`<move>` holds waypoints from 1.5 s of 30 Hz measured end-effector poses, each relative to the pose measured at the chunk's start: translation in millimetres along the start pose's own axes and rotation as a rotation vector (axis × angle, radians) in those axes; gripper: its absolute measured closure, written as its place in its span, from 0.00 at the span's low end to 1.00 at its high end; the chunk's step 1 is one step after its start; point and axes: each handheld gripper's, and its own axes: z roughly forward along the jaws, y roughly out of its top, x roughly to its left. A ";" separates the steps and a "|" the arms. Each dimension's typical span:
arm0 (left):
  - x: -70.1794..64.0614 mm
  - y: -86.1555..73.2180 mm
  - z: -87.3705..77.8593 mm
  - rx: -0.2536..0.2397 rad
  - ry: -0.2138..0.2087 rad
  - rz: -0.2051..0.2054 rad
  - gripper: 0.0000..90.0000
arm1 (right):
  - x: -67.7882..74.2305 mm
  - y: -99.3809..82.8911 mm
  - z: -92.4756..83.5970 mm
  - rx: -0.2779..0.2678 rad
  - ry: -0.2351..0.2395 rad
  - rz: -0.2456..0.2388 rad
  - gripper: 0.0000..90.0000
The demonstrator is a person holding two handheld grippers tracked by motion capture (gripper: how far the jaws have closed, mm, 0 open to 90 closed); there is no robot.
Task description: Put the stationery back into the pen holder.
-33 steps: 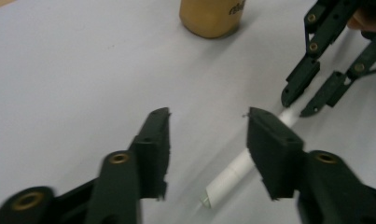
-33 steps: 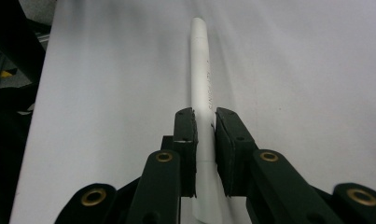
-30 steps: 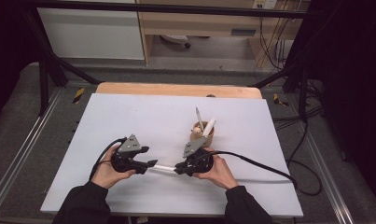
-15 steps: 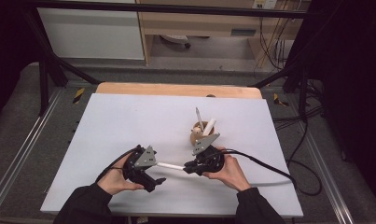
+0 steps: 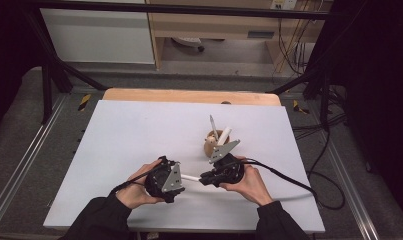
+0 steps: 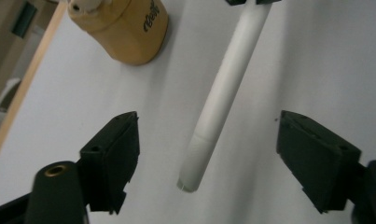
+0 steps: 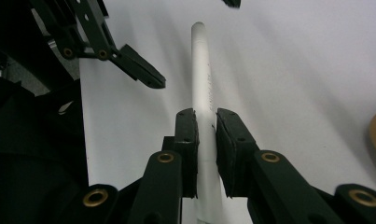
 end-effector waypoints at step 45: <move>-23.0 31.8 24.1 -0.001 0.113 0.327 0.86 | 0.2 1.2 -0.4 0.005 -0.036 0.081 0.88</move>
